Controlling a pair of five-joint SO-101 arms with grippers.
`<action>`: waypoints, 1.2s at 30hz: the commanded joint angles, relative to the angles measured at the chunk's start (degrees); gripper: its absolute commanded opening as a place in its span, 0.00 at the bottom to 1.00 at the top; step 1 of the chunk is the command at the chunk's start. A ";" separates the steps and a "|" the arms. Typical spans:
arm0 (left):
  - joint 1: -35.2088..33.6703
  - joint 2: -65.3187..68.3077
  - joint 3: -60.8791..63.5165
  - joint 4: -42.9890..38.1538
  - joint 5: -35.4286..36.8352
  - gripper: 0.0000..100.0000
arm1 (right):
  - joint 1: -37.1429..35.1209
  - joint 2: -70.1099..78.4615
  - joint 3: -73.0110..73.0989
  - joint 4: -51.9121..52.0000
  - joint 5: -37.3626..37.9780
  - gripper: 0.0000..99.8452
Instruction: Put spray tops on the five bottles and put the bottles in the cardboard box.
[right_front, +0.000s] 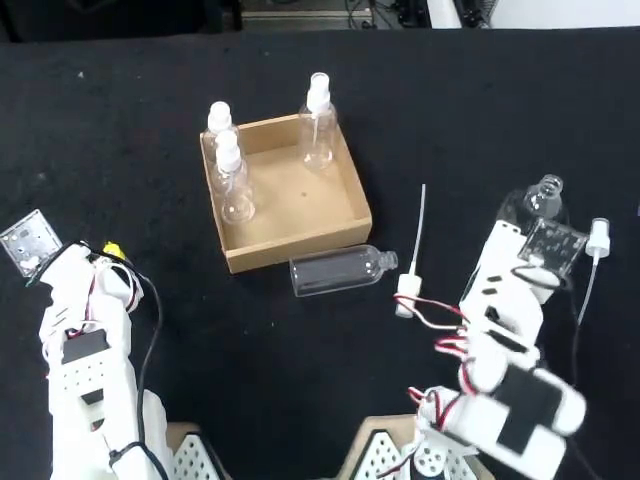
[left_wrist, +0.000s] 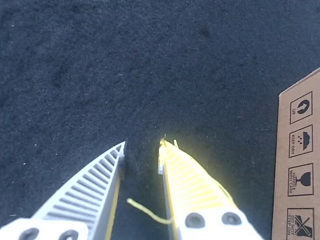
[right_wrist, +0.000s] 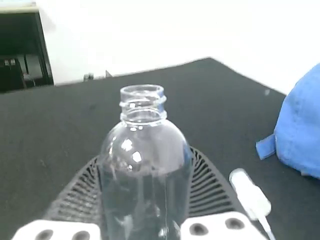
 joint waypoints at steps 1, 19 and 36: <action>-0.66 -0.88 -0.40 -1.32 -0.35 0.09 | 0.35 6.29 -0.22 -12.48 -0.35 0.01; -0.66 -0.88 -0.40 -1.32 -0.35 0.09 | 0.97 34.15 -2.42 -41.85 3.87 0.01; -0.66 -0.88 -0.40 -1.32 -0.35 0.09 | -0.26 38.02 -1.01 -41.32 4.13 0.19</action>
